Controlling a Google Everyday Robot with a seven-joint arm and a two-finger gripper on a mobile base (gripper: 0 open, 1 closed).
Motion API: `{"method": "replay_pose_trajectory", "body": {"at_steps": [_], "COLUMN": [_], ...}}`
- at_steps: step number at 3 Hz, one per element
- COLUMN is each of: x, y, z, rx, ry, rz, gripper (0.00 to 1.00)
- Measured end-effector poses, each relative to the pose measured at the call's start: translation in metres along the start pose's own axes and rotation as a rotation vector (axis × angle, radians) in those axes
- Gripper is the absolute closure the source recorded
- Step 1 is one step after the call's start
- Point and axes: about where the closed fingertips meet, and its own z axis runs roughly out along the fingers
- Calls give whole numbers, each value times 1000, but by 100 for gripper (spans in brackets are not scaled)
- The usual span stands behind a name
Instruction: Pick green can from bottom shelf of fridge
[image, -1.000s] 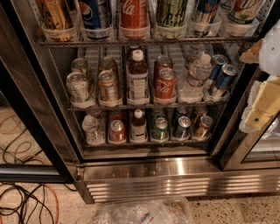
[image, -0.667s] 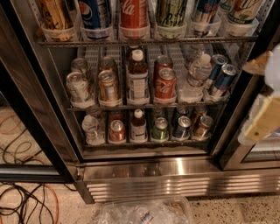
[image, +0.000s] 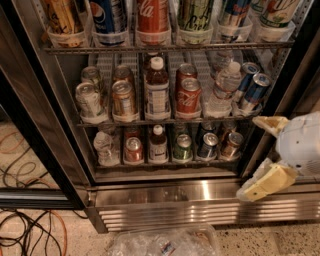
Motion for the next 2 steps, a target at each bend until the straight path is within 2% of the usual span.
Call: {"method": "replay_pose_trajectory", "body": {"at_steps": [1,2], "x": [-17,-17], "y": [-11,-11], "z": [-2,-2], "rx": [70,70], "ry": [-85,-84], "rz": [-26,-27], "gripper": [0,0]}}
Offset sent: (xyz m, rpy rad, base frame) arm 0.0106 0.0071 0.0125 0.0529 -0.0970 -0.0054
